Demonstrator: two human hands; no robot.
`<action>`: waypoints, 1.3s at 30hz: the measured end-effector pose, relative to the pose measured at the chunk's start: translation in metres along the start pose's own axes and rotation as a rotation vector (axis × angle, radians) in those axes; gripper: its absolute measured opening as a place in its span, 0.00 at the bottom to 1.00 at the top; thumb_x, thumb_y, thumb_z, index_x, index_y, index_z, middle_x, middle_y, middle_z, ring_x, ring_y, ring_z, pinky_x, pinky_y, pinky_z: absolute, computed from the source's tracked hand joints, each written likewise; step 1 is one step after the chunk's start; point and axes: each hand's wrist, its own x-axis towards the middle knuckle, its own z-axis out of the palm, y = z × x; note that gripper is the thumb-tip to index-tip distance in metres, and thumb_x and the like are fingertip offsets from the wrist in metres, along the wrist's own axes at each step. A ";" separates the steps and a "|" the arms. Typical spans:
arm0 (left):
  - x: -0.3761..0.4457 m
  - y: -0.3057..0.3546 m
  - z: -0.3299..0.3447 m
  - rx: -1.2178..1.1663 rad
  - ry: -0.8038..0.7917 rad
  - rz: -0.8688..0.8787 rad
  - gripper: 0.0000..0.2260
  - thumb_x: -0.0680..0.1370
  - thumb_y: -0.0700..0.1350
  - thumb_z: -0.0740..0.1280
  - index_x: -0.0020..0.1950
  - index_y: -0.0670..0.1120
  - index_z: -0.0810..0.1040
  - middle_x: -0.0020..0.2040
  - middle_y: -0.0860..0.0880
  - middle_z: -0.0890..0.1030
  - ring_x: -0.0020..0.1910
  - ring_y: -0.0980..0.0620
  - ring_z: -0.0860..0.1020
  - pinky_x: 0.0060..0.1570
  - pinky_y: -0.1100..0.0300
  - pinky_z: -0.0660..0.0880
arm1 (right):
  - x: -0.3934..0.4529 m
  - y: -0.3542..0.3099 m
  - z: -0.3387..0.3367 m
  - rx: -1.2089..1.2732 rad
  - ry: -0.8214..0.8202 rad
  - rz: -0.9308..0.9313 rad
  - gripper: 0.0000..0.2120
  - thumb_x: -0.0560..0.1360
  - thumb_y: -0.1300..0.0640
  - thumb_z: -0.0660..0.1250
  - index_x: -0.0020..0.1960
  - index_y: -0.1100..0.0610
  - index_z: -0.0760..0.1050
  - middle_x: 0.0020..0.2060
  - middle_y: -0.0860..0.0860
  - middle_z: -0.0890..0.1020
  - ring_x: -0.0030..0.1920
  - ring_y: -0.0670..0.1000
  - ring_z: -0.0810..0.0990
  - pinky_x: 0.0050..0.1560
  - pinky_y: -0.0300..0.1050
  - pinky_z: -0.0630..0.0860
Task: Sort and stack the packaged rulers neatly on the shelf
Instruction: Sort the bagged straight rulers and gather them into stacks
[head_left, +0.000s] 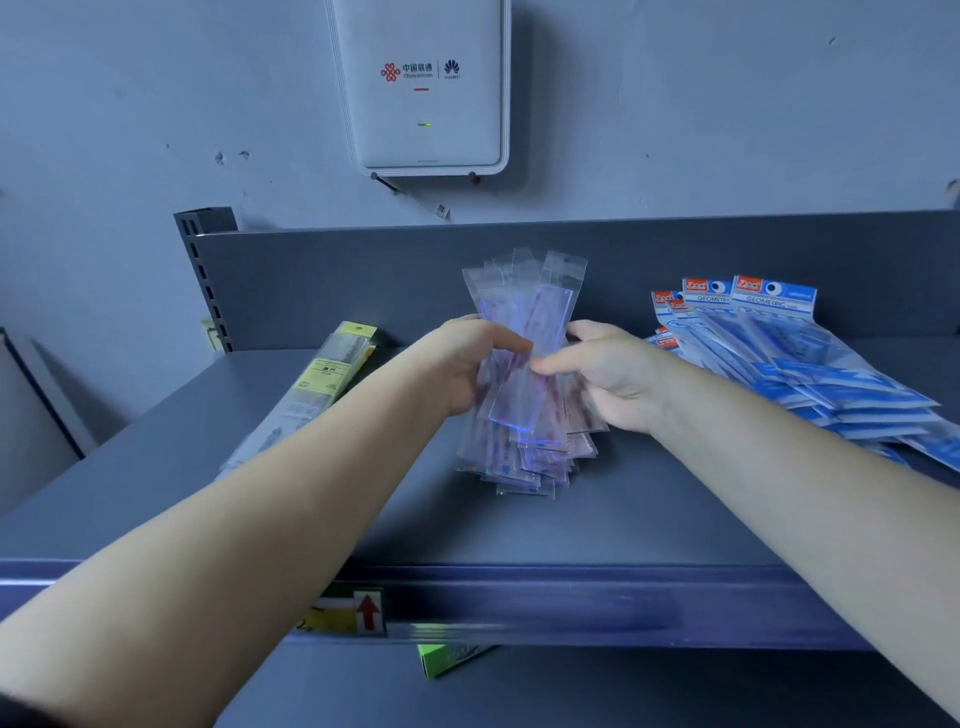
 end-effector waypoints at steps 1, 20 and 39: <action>-0.003 0.002 -0.003 -0.010 -0.023 0.072 0.08 0.75 0.31 0.63 0.50 0.41 0.75 0.41 0.45 0.80 0.34 0.49 0.79 0.37 0.60 0.78 | -0.001 -0.001 0.003 -0.010 -0.005 -0.030 0.21 0.72 0.72 0.65 0.64 0.66 0.68 0.56 0.60 0.80 0.56 0.59 0.80 0.59 0.57 0.75; -0.074 0.011 -0.039 0.280 -0.111 0.715 0.26 0.78 0.30 0.58 0.73 0.46 0.56 0.59 0.50 0.76 0.50 0.61 0.79 0.53 0.68 0.75 | -0.028 -0.015 0.051 -0.349 -0.105 -0.563 0.45 0.75 0.59 0.67 0.76 0.45 0.38 0.71 0.45 0.67 0.69 0.43 0.69 0.71 0.49 0.65; -0.076 -0.001 -0.038 0.289 -0.188 0.440 0.16 0.82 0.48 0.54 0.71 0.55 0.61 0.57 0.62 0.73 0.46 0.74 0.72 0.39 0.80 0.69 | -0.035 -0.003 0.057 -0.376 -0.059 -0.425 0.37 0.71 0.71 0.56 0.71 0.42 0.51 0.57 0.48 0.75 0.50 0.45 0.75 0.50 0.41 0.72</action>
